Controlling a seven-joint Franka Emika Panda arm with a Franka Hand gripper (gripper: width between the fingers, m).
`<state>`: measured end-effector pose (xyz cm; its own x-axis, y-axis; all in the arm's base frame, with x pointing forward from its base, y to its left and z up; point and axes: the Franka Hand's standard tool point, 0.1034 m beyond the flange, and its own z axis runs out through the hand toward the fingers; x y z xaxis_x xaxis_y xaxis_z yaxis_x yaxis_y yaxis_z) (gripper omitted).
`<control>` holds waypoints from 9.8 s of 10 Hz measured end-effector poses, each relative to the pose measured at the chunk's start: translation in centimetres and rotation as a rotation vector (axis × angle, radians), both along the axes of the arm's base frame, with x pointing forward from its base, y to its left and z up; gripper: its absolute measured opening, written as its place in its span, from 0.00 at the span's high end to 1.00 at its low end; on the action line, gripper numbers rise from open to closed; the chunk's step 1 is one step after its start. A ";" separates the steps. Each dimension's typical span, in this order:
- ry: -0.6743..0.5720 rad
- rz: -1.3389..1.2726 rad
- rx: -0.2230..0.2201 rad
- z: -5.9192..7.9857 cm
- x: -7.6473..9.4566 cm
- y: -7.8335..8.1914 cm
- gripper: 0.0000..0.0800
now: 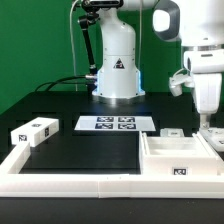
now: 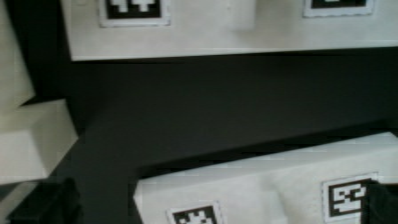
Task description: Assemble cabinet
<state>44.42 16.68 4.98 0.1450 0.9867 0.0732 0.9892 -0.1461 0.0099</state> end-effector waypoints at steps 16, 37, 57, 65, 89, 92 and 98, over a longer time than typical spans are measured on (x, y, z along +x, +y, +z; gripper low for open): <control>0.005 0.223 0.043 -3.7 -2.5 4.2 0.00; -0.006 0.105 -0.026 0.7 -1.0 -5.4 0.91; 0.003 0.049 -0.026 0.7 2.4 -6.2 0.91; -0.022 0.031 -0.010 0.6 6.0 -6.2 0.91; -0.059 -0.030 -0.024 3.6 6.8 -6.8 0.01; -0.040 -0.047 -0.015 1.8 3.7 -6.7 0.00; -0.025 -0.045 -0.009 0.7 2.0 -6.7 0.00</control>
Offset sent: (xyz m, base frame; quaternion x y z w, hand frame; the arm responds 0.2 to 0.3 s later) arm -0.0170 0.0174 -0.0026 -0.0104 0.0693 -0.1616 0.9844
